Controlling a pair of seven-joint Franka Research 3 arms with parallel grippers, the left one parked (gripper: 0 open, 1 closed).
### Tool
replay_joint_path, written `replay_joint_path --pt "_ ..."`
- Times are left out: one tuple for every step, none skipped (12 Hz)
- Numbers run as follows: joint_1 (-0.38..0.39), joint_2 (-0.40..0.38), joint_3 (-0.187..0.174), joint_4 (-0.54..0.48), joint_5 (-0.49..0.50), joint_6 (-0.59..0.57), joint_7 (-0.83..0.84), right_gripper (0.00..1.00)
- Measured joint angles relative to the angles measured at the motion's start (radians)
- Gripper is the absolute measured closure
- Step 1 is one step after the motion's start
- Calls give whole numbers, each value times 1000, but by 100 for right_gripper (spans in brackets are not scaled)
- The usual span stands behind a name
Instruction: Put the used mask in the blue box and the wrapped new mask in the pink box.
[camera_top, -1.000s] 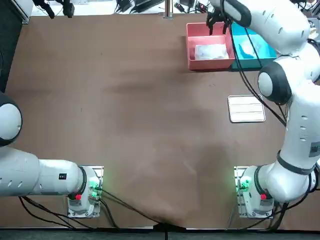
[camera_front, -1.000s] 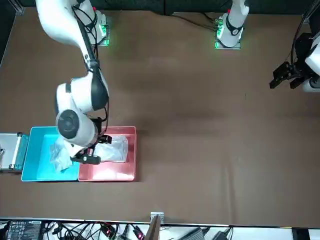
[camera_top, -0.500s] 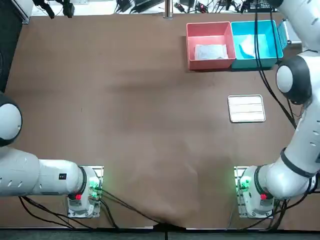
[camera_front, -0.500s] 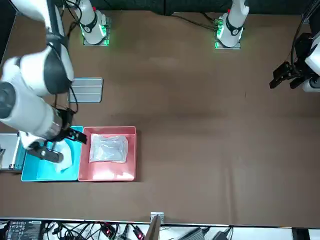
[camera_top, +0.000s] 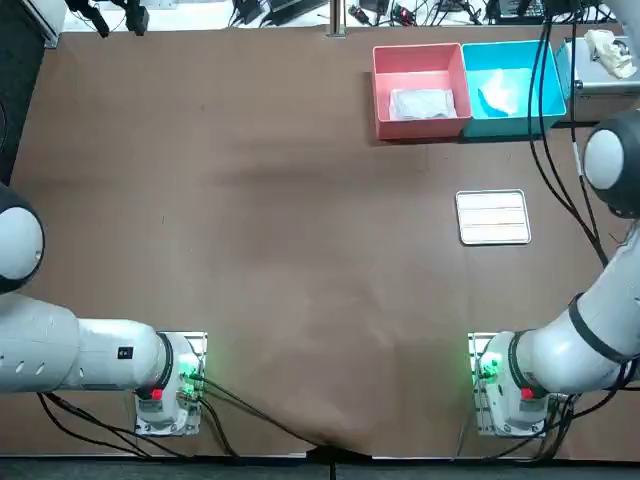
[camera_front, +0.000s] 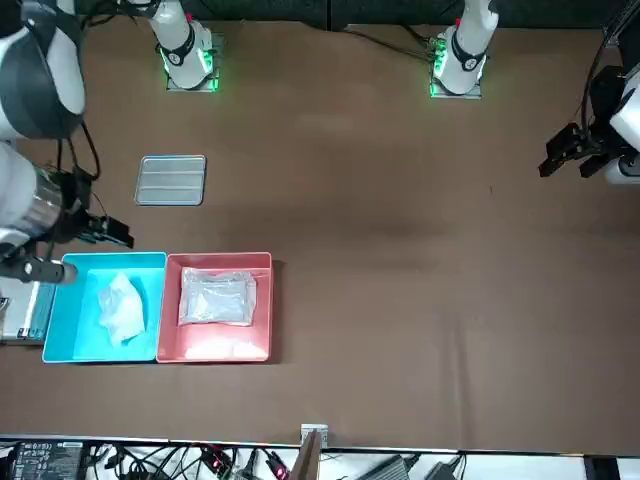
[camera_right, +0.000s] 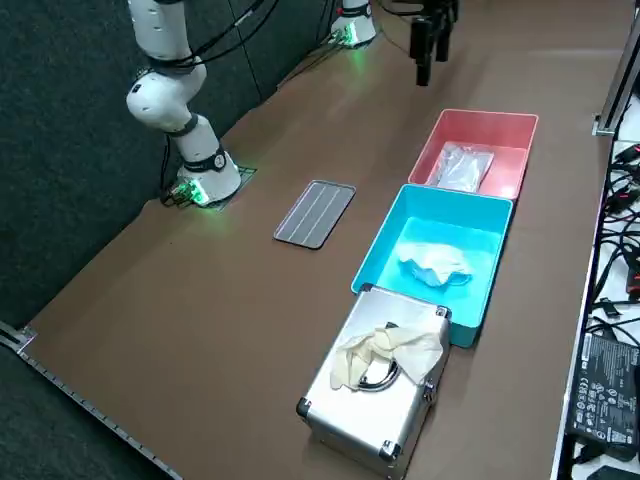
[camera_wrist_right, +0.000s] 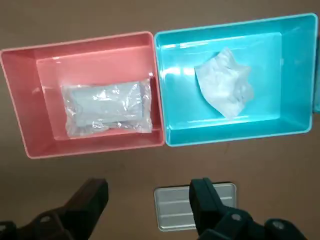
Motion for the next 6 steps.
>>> replay_joint_path --pt "-12 -32 0 -34 0 -3 -18 0" --pt "-21 -65 0 -70 0 -4 -33 0" --pt "-27 -98 0 -104 0 -5 -42 0" --pt "-33 -128 0 -134 0 -6 -51 0" --pt "-39 -155 0 -162 0 -6 -61 0" --pt "-45 -179 0 -189 -1 -6 -68 0"
